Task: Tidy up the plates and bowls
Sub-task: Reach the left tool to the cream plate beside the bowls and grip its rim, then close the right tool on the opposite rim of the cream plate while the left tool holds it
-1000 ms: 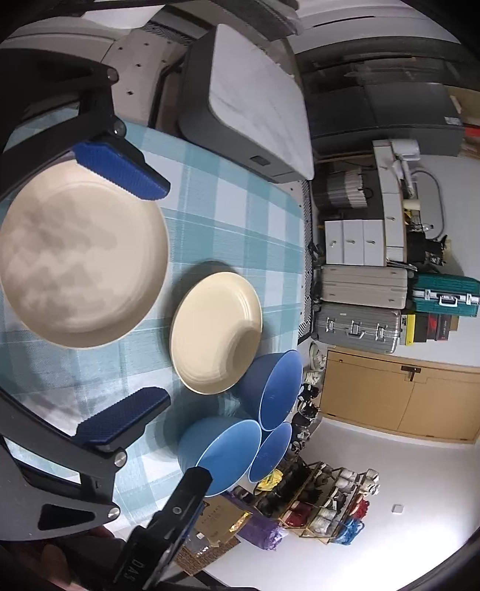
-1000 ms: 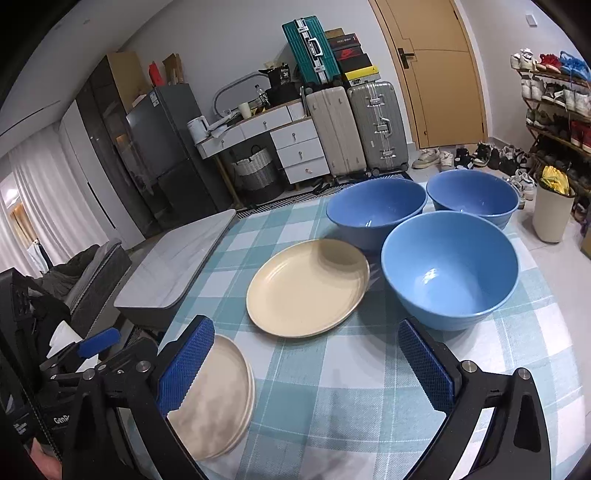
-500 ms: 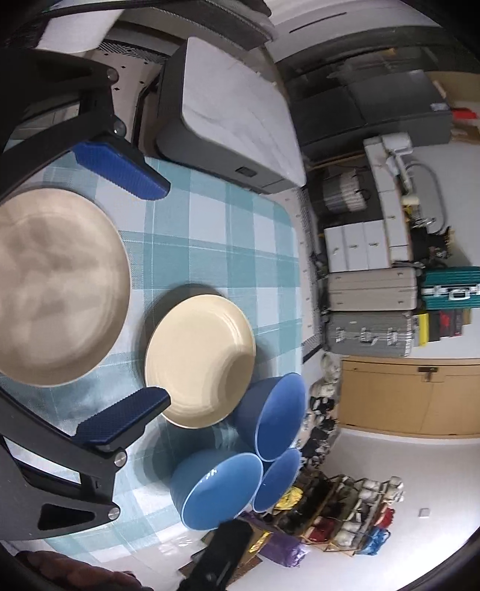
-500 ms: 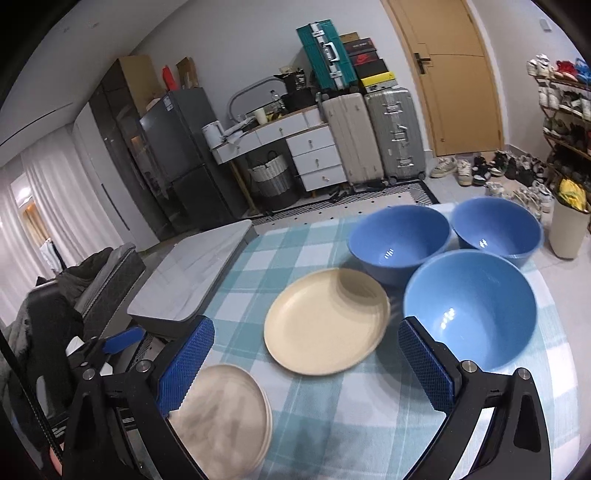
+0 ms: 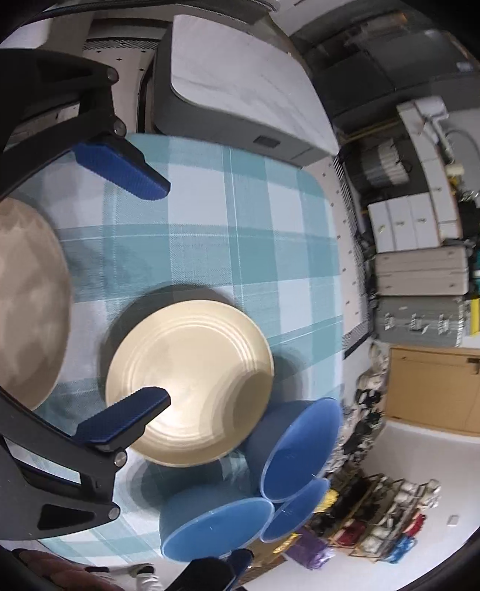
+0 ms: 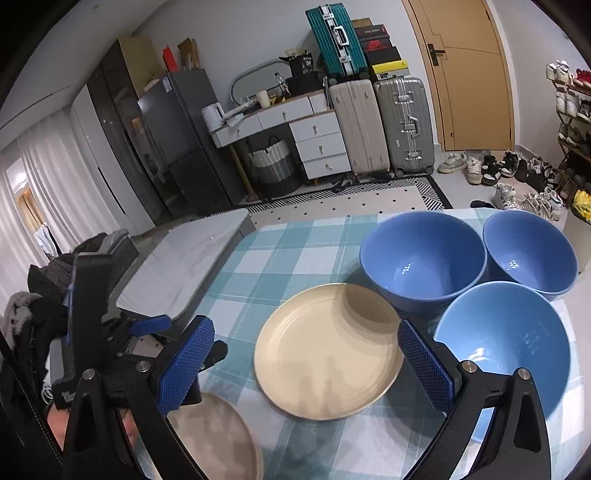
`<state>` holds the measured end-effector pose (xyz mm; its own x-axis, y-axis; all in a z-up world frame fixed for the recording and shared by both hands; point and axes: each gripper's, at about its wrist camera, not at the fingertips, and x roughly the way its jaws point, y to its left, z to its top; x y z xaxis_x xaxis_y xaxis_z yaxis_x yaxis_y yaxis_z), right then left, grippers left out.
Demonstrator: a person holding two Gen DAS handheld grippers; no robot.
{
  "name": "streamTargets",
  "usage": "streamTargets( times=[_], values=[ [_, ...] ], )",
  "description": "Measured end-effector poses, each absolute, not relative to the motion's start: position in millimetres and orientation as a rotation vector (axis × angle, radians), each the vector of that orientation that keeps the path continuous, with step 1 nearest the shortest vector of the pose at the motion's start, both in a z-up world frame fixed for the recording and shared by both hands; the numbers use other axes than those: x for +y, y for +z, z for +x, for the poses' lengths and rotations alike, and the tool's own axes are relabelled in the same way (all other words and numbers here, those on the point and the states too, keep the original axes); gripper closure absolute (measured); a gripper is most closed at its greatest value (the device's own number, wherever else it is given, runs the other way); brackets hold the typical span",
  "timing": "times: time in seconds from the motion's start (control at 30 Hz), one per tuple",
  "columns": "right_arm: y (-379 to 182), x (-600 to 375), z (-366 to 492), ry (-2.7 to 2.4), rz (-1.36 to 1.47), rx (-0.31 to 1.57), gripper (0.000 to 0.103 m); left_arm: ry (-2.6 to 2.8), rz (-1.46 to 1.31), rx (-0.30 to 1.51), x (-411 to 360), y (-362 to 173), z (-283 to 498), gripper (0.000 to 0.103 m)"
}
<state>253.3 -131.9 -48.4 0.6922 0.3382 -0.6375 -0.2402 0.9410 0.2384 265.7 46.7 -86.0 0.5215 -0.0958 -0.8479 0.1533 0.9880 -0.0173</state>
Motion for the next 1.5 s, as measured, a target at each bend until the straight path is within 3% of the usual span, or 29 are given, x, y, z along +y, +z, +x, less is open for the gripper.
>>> streamTargets(
  times=[0.5,0.7,0.77,0.93,1.0,1.07,1.17,1.5],
  values=[
    [-98,-132,287,0.289,0.165,0.814,0.002,-0.227,0.018,1.201,44,-140,320,0.004],
    [-106,-127,287,0.287,0.126,0.820,0.002,-0.257,-0.015,1.251,42,-153,328,0.026],
    [-108,-127,286,0.290,0.130,0.823,0.002,-0.266,-0.021,1.262,42,-156,329,0.043],
    [-111,-127,288,0.287,0.138,0.833,0.002,-0.263,-0.041,1.272,44,-158,331,0.047],
    [-113,-125,288,0.295,0.135,0.840,0.002,-0.274,-0.059,1.278,46,-160,333,0.059],
    [-114,-125,286,0.299,0.131,0.839,0.002,-0.290,-0.082,1.294,48,-162,333,0.078],
    [-115,-124,284,0.304,0.129,0.836,0.002,-0.301,-0.094,1.306,49,-166,331,0.089],
    [-118,-124,284,0.303,0.141,0.857,0.002,-0.316,-0.084,1.303,50,-164,329,0.097]
  ],
)
